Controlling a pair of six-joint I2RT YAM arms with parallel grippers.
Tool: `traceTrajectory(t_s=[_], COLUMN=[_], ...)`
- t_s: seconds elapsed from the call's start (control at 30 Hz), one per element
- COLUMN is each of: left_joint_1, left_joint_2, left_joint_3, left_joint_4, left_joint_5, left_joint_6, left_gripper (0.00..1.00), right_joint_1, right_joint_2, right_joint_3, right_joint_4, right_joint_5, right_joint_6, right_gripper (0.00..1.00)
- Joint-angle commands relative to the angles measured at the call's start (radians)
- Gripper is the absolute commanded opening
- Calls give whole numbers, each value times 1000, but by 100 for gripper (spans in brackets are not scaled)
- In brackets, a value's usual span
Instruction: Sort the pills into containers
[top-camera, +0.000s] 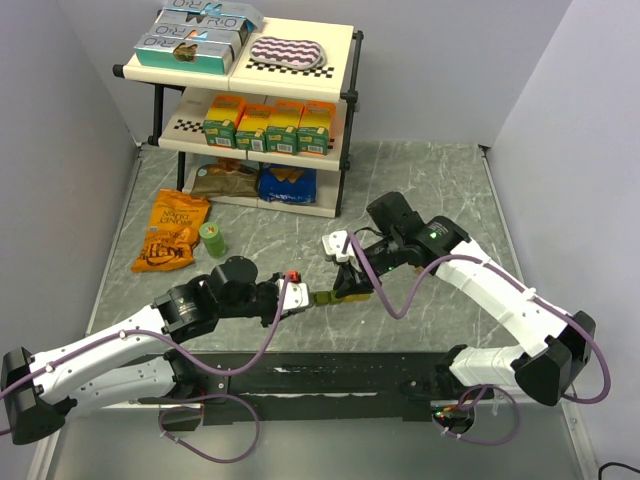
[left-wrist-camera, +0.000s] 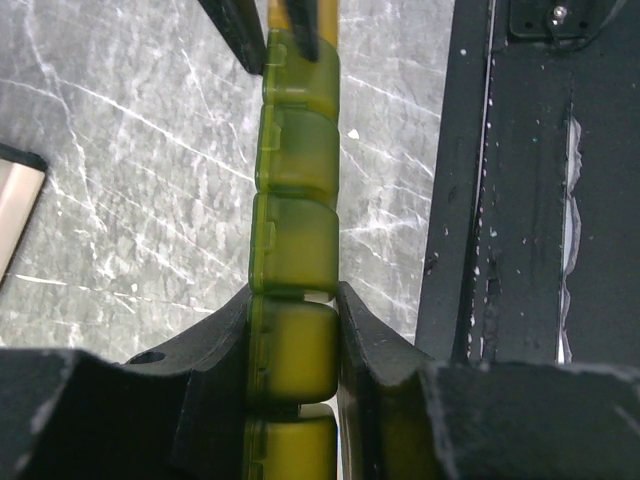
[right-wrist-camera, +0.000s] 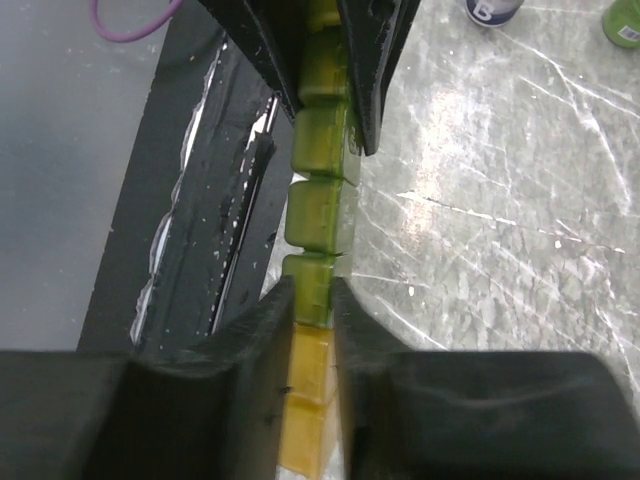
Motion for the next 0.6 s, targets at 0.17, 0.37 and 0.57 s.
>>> traceTrajectory(t_s=[0.17,0.37,0.57], left_joint_1=[-22,-22,-23], left_joint_2=[-24,-57,-107], left_joint_3=[32,39,2], left_joint_4=[49,87,190], left_joint_5=[36,43,118], left_joint_6=[23,19,-50], left_gripper=[1,1,1], right_joint_1=[14,33,51], right_joint_2=[39,41,-4], right_joint_3=[13,-12,-79], right_joint_4=[16,55,180], right_joint_5=[39,79,150], right_joint_6=[-16,-18,17], right_gripper=[11,4,0])
